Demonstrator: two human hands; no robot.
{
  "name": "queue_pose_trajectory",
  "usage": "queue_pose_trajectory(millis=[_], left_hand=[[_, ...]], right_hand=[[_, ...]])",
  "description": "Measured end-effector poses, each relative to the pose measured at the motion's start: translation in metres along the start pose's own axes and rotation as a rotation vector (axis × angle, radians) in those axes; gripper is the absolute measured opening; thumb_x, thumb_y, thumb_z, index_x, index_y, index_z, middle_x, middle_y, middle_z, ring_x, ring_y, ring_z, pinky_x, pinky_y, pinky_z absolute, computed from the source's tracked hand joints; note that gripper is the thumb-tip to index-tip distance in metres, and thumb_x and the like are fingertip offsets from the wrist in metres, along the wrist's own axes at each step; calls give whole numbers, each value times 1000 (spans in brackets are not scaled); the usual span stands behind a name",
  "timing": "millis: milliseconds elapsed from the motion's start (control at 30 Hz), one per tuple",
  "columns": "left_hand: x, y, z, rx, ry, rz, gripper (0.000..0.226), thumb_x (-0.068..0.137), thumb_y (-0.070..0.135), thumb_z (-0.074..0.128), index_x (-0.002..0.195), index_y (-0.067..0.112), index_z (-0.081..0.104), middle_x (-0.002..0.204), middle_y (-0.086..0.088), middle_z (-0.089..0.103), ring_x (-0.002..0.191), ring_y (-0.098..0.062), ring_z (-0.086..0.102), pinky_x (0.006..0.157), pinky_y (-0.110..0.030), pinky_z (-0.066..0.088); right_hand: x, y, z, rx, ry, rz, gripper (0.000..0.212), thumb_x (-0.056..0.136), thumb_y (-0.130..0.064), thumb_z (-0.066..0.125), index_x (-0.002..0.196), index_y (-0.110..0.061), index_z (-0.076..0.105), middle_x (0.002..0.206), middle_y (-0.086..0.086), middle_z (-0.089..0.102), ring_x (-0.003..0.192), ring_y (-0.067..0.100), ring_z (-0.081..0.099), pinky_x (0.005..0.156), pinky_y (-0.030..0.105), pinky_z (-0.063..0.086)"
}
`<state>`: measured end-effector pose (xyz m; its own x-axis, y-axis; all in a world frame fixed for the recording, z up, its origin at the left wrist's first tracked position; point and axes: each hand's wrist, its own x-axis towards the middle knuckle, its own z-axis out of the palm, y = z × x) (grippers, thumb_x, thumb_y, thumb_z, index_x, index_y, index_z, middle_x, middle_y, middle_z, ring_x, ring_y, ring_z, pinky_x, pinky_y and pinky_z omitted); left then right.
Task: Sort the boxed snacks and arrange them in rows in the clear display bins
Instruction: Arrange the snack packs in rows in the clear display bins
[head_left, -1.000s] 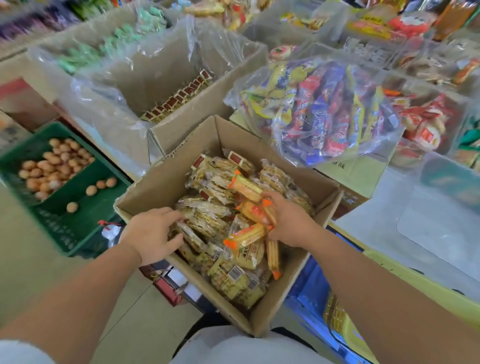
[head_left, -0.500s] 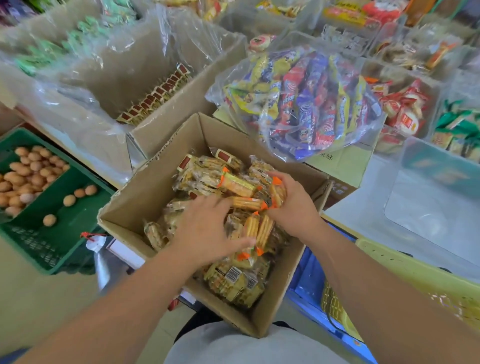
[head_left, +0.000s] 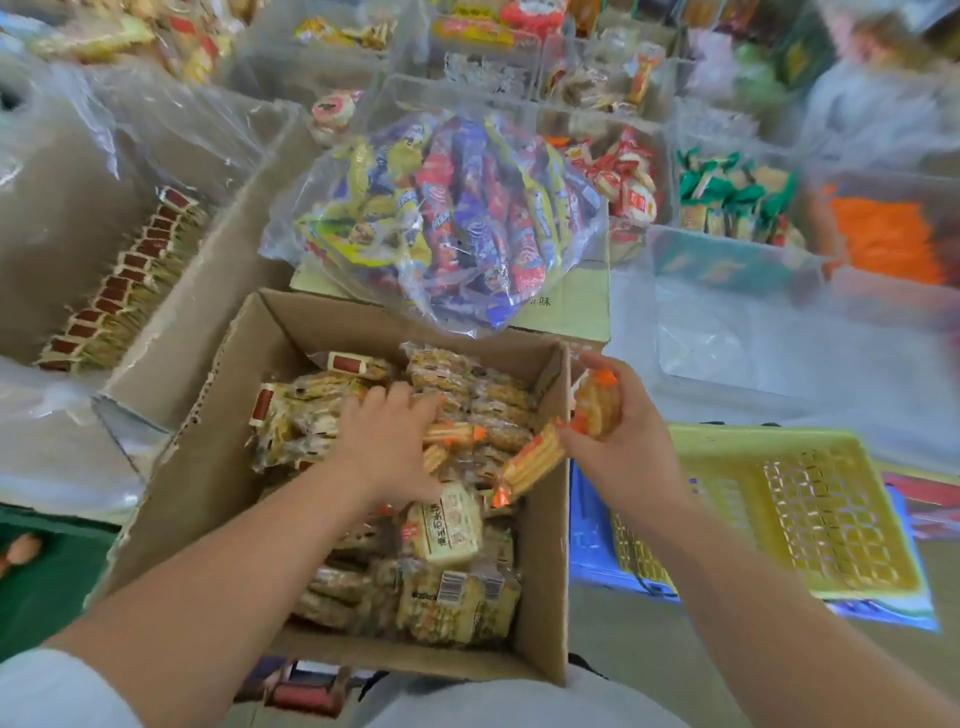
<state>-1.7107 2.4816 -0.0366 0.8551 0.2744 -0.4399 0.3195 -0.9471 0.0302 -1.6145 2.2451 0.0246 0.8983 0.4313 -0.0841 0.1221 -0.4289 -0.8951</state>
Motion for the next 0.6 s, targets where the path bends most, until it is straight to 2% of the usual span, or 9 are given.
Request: queue_pose_trajectory(millis=[33, 100, 167, 300, 400, 500, 600], left_hand=[[2, 0, -2, 11, 18, 14, 118, 59, 73, 68, 158, 36, 16, 153, -8, 31, 140, -35, 35, 112, -57, 31], [4, 3, 2, -9, 42, 63, 107, 64, 67, 70, 155, 43, 19, 145, -7, 34, 132, -34, 42, 107, -54, 39], [4, 5, 11, -16, 48, 121, 94, 71, 64, 68, 151, 52, 19, 145, -6, 34, 129, -34, 43, 105, -53, 40], [2, 7, 19, -54, 62, 132, 80, 79, 62, 66, 147, 55, 24, 147, -5, 33, 130, -33, 43, 106, -52, 39], [-4, 6, 18, -125, 102, 120, 77, 82, 60, 70, 148, 54, 31, 150, -2, 35, 130, -30, 44, 106, -49, 42], [-15, 2, 14, -281, 186, 112, 69, 83, 58, 73, 143, 51, 41, 151, -1, 38, 129, -29, 48, 106, -48, 44], [-25, -3, 13, -498, 256, 62, 69, 83, 54, 77, 144, 44, 45, 141, 2, 40, 123, -24, 49, 101, -43, 46]], right_hand=[[-7, 1, -3, 1, 19, 13, 69, 78, 1, 72, 118, -52, 52, 74, -25, 63, 58, -2, 56, 57, 8, 42], [-23, 4, -9, -3, 41, 56, 68, 80, -3, 72, 118, -55, 51, 75, -13, 62, 55, 2, 52, 54, 13, 43], [-37, 9, -15, 26, 68, 114, 68, 82, -5, 73, 118, -58, 50, 80, -2, 61, 57, 10, 53, 53, 17, 47], [-56, 18, -25, 116, 169, 185, 70, 80, -3, 77, 117, -57, 54, 83, 4, 65, 58, 13, 55, 53, 24, 50], [-63, 29, -32, 230, 223, 264, 68, 79, 0, 79, 116, -52, 57, 85, 4, 68, 60, 16, 57, 52, 33, 51], [-66, 44, -38, 434, 258, 348, 67, 81, 11, 73, 121, -40, 59, 80, 1, 62, 67, 13, 59, 50, 26, 49], [-65, 62, -53, 572, 280, 431, 65, 82, 15, 67, 125, -32, 57, 84, 0, 61, 77, 15, 64, 54, 28, 50]])
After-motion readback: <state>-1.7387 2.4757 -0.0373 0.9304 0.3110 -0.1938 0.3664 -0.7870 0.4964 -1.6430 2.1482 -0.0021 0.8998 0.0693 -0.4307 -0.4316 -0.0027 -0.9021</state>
